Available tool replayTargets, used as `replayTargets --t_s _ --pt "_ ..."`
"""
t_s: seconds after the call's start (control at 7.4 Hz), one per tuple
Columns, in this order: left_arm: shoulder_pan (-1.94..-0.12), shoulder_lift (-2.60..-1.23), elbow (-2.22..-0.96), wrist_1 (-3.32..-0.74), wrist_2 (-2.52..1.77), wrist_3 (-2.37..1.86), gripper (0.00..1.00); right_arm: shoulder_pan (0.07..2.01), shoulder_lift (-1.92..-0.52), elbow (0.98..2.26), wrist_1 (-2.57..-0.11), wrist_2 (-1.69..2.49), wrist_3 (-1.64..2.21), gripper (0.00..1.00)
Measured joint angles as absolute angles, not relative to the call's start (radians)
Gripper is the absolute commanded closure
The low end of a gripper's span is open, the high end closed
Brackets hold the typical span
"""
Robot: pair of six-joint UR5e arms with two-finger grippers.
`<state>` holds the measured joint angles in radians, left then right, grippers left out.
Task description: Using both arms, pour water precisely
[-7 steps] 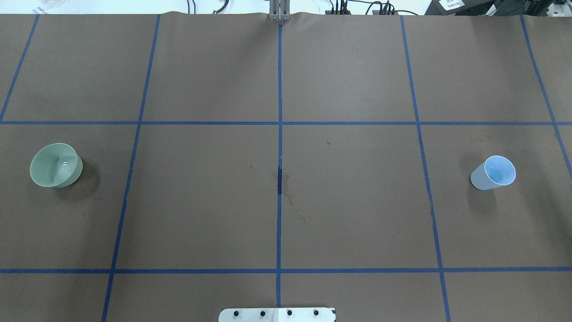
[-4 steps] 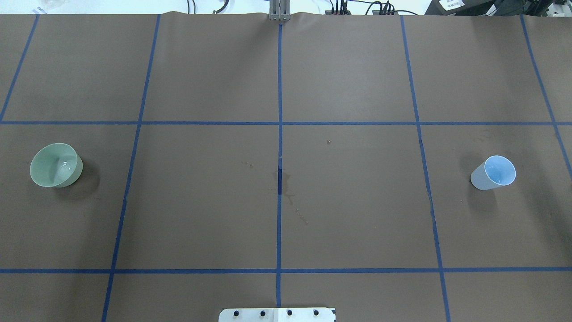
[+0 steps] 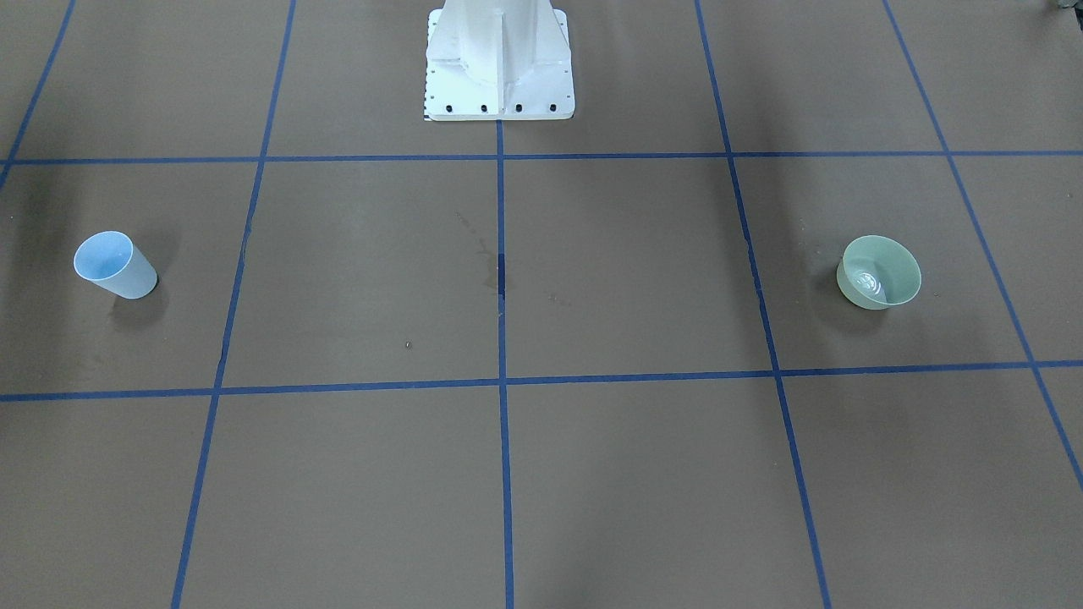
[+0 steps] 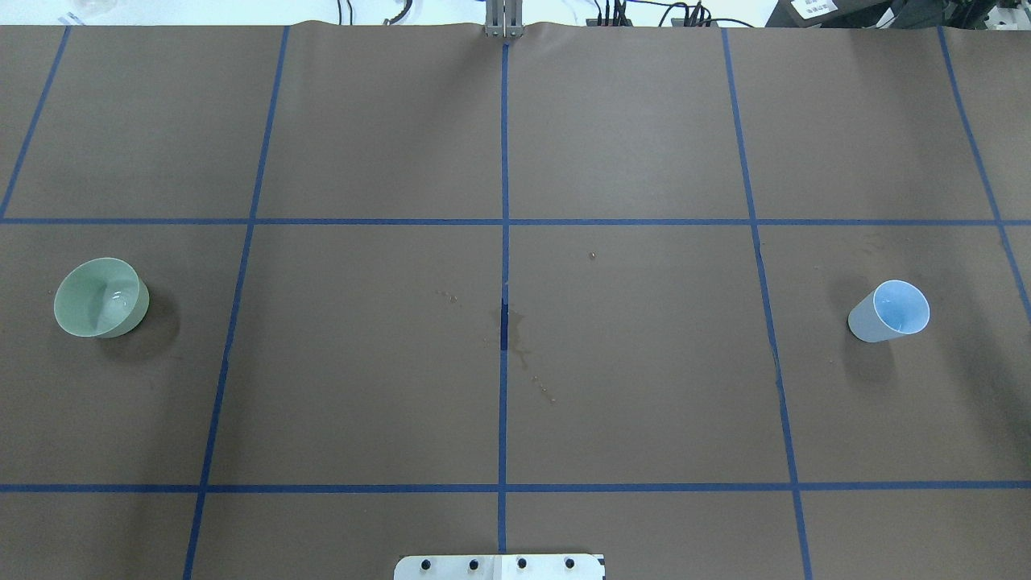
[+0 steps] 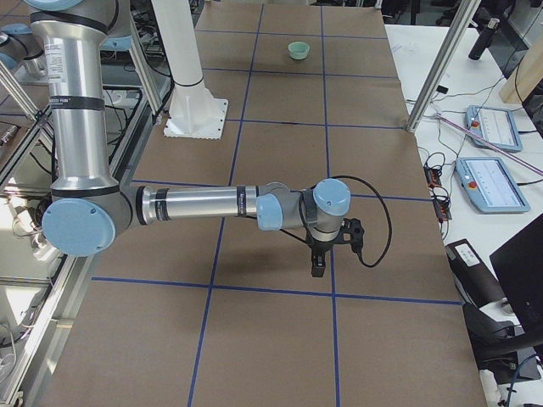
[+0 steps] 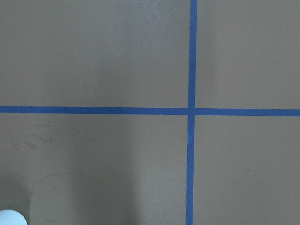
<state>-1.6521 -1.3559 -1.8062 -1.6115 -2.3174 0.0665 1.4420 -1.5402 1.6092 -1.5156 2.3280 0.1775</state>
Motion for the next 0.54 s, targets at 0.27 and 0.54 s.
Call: replayTargets --t_s 0.27,0.54 --pt "-1.649 -1.358 -1.803 -1.613 -2.327 0.061 0.00 1.438 -1.538 1.603 -1.516 2.329 0.178 0.00" --pt "-1.583 -1.376 -1.787 -1.633 -2.393 -0.022 0.00 1.431 -1.534 1.601 -1.512 2.330 0.177 0.00"
